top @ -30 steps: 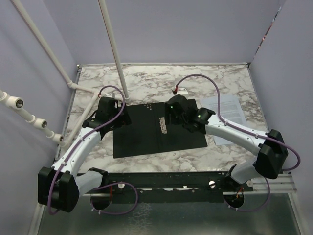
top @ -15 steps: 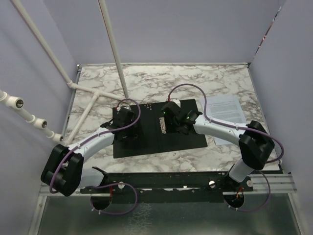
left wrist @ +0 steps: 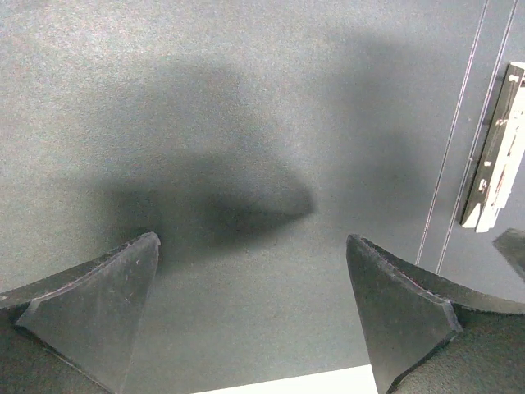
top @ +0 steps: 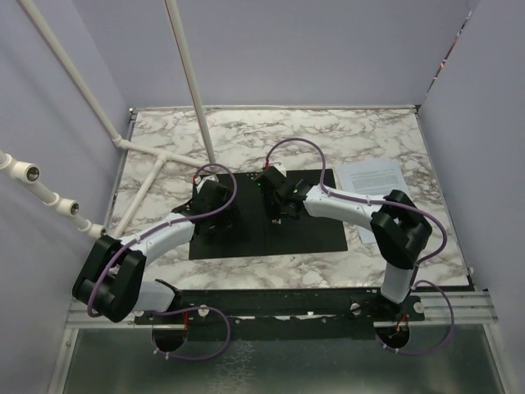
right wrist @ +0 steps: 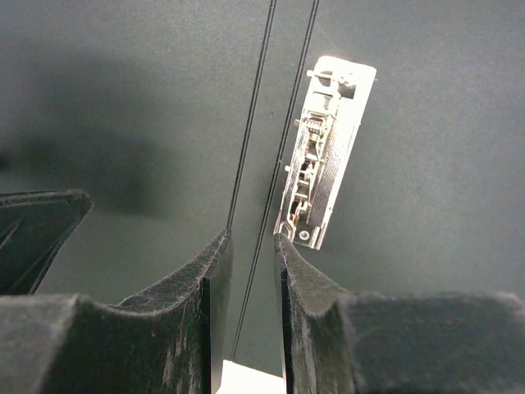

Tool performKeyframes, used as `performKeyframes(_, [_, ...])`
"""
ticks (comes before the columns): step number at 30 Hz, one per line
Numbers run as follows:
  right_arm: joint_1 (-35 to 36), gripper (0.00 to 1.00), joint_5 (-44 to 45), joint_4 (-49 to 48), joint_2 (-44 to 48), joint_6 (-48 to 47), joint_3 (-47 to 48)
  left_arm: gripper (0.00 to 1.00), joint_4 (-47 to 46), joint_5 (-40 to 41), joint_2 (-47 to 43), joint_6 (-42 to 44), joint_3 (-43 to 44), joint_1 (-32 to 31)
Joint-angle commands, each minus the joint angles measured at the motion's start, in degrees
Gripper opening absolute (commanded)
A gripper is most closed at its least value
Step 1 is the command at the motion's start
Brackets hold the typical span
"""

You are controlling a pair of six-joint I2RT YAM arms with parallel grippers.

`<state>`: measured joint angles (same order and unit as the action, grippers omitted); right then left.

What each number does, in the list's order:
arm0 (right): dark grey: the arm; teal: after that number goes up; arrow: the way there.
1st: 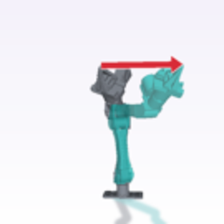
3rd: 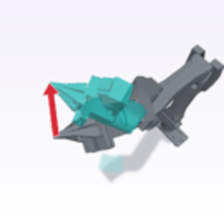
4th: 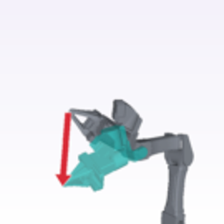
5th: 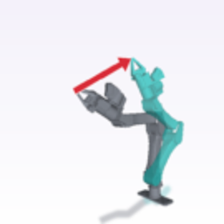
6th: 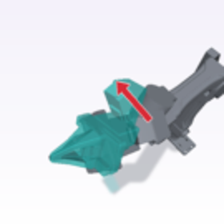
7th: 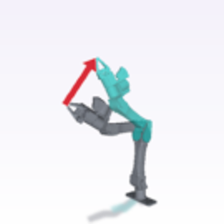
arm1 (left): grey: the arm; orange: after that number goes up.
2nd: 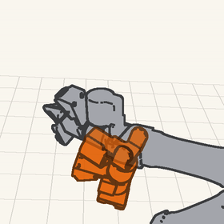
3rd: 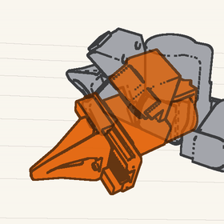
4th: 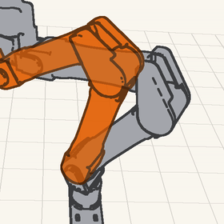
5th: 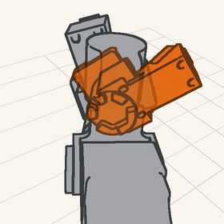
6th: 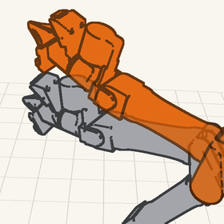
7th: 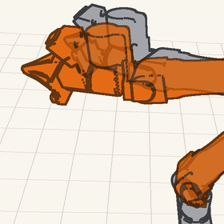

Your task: Put the files into the folder

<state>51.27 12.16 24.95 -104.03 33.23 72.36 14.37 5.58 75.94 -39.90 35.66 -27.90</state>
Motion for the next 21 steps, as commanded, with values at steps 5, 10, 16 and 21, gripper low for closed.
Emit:
performKeyframes(5, [0.9,0.28,2.4,1.9,-4.7,1.0,2.6,0.99,1.8,1.3,2.9,-1.6,-2.5,-0.2])
performKeyframes(10, [1.1,0.26,4.4,2.6,-5.6,2.0,2.4,0.99,1.8,0.4,2.4,-1.8,-3.0,-0.3])
performKeyframes(16, [1.2,0.24,5.5,3.4,-7.4,1.9,3.2,0.99,1.8,-0.6,1.3,-2.2,-4.5,-0.8])
performKeyframes(21, [1.5,0.22,6.0,3.7,-7.9,1.7,2.3,0.99,1.9,-1.3,-0.6,-3.1,-6.3,-1.2])
